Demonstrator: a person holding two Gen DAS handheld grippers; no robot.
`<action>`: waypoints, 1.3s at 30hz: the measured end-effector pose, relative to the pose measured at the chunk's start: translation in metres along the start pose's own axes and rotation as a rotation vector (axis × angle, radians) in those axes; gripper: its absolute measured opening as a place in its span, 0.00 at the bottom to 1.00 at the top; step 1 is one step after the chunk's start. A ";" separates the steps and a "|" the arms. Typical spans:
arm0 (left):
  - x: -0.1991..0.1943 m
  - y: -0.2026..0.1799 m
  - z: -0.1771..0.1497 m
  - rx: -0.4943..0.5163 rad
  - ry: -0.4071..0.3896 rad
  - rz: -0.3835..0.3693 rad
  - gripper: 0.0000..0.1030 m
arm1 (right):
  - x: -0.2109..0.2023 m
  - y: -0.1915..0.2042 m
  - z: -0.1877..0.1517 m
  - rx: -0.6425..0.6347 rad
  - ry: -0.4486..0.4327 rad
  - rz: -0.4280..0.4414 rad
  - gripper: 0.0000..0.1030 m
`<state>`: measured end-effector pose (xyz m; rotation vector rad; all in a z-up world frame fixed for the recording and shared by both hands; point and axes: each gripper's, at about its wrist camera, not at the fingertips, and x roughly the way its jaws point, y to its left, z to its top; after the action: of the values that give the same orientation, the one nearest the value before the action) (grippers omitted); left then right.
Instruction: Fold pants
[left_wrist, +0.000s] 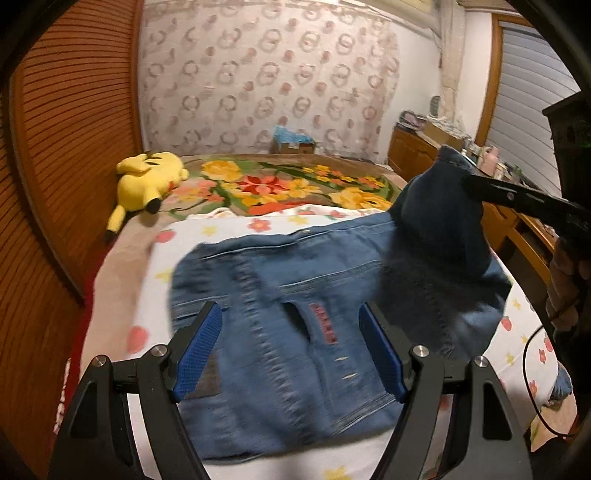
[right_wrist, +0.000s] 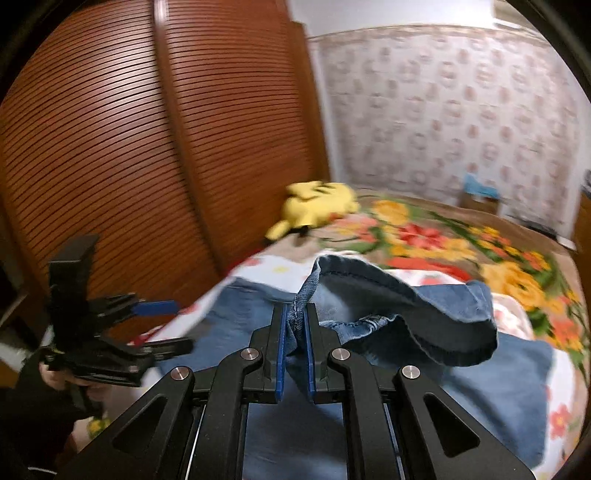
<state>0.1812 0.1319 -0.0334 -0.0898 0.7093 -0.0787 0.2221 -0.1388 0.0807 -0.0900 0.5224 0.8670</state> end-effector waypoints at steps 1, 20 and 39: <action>-0.002 0.004 -0.003 -0.005 0.001 0.009 0.75 | 0.005 0.003 0.000 -0.009 0.005 0.023 0.08; 0.013 0.002 -0.016 -0.014 0.035 -0.024 0.75 | 0.009 -0.014 -0.029 0.007 0.118 -0.055 0.41; 0.042 -0.043 -0.042 0.027 0.132 -0.194 0.58 | 0.092 -0.046 0.011 0.045 0.333 -0.137 0.42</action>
<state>0.1838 0.0821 -0.0882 -0.1285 0.8303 -0.2819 0.3095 -0.1011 0.0410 -0.2296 0.8373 0.7081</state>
